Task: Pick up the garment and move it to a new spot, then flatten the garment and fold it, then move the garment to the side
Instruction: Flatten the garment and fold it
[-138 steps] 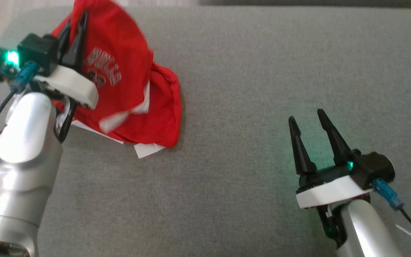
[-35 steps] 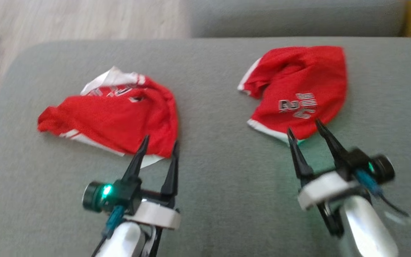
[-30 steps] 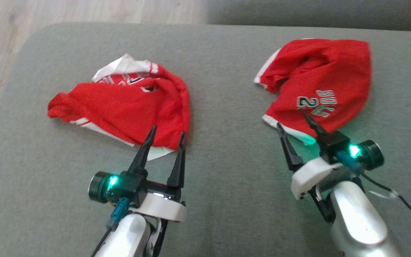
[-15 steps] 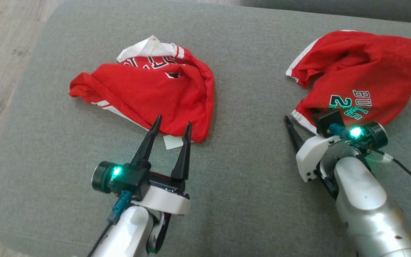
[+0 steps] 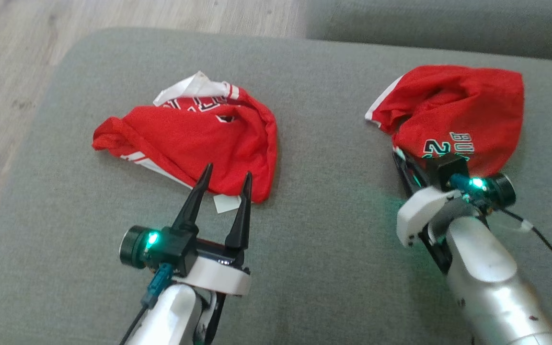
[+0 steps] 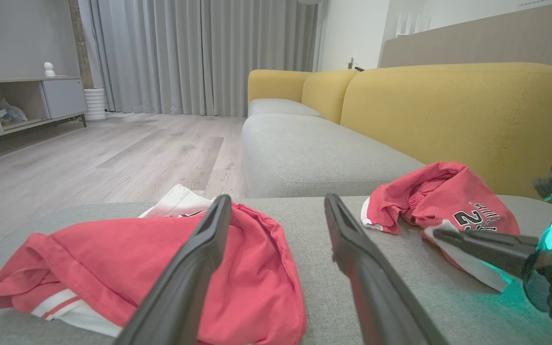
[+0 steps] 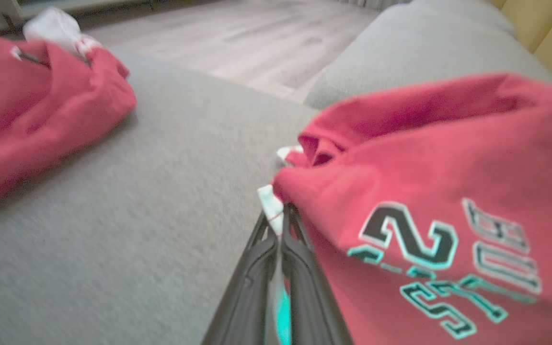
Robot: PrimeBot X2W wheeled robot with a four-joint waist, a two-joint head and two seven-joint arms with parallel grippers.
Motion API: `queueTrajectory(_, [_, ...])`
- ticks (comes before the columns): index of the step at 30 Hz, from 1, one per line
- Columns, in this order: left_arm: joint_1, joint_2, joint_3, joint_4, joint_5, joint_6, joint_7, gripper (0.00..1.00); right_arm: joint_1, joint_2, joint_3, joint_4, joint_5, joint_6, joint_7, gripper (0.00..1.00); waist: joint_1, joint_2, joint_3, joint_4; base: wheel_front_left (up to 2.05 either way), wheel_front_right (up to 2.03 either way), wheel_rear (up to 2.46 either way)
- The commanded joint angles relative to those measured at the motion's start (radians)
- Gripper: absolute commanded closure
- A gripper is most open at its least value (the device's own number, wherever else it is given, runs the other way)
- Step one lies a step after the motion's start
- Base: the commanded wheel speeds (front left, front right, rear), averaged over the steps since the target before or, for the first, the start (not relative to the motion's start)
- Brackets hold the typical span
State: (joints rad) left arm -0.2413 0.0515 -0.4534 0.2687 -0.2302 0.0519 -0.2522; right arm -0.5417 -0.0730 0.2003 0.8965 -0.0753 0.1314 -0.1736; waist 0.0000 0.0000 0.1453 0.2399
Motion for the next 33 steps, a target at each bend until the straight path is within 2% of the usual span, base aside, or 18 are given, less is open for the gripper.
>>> queueTrajectory(1, [-0.011, -0.001, 0.036, -0.027, 0.006, -0.001, -0.01, 0.0, -0.048, 0.021, 0.028, -0.046, 0.021, -0.001, -0.021, 1.0, 0.0, 0.0, -0.024, -0.009, 0.0, 0.0, 0.0])
queueTrajectory(7, [0.01, -0.001, 0.04, -0.019, -0.004, 0.002, -0.01, 0.0, -0.197, 0.022, 0.09, -0.202, 0.214, -0.001, -0.065, 1.0, 0.0, 0.0, -0.079, -0.021, 0.0, 0.0, 0.0])
queueTrajectory(11, [0.025, -0.001, 0.043, -0.019, -0.012, 0.008, -0.01, 0.0, -0.284, 0.022, 0.036, -0.309, 0.313, -0.001, -0.08, 1.0, 0.0, 0.0, -0.107, -0.03, 0.0, 0.0, 0.0])
queueTrajectory(14, [0.032, -0.001, 0.056, -0.024, -0.015, 0.015, -0.01, 0.0, -0.307, 0.023, -0.055, -0.375, 0.364, -0.001, -0.085, 1.0, 0.0, 0.0, -0.115, -0.048, 0.0, 0.0, 0.0])
queueTrajectory(19, [0.038, -0.001, 0.072, -0.038, -0.011, 0.02, -0.01, 0.0, -0.2, 0.023, -0.227, -0.409, 0.354, -0.001, -0.084, 1.0, 0.0, 0.0, -0.118, -0.099, 0.0, 0.0, 0.0])
queueTrajectory(21, [0.038, -0.001, 0.076, -0.046, -0.009, 0.019, -0.01, 0.0, -0.081, 0.023, -0.352, -0.408, 0.327, -0.001, -0.067, 1.0, 0.0, 0.0, -0.11, -0.132, 0.0, 0.0, 0.0])
queueTrajectory(22, [0.038, -0.001, 0.076, -0.046, -0.009, 0.019, -0.01, 0.0, -0.081, 0.023, -0.352, -0.408, 0.327, -0.001, -0.067, 1.0, 0.0, 0.0, -0.11, -0.132, 0.0, 0.0, 0.0])
queueTrajectory(29, [0.026, -0.001, 0.073, -0.047, -0.001, 0.013, -0.01, 0.0, 0.14, 0.023, -0.582, -0.34, 0.201, -0.001, 0.034, 1.0, 0.0, 0.0, -0.066, -0.206, 0.0, 0.0, 0.0])
queueTrajectory(30, [0.023, -0.001, 0.071, -0.045, 0.0, 0.01, -0.01, 0.0, 0.15, 0.023, -0.607, -0.329, 0.168, -0.001, 0.046, 0.77, 0.0, 0.0, -0.061, -0.212, 0.0, 0.0, 0.0])
queueTrajectory(31, [0.019, -0.001, 0.068, -0.043, 0.001, 0.008, -0.01, 0.0, 0.151, 0.023, -0.632, -0.323, 0.145, -0.001, 0.048, 0.0, 0.0, 0.0, -0.057, -0.217, 0.0, 0.0, 0.0])
queueTrajectory(33, [0.012, -0.001, 0.067, -0.04, 0.002, 0.006, -0.01, 0.0, 0.14, 0.023, -0.658, -0.319, 0.117, -0.001, 0.035, 0.0, 0.0, 0.0, -0.05, -0.224, 0.0, 0.0, 0.0])
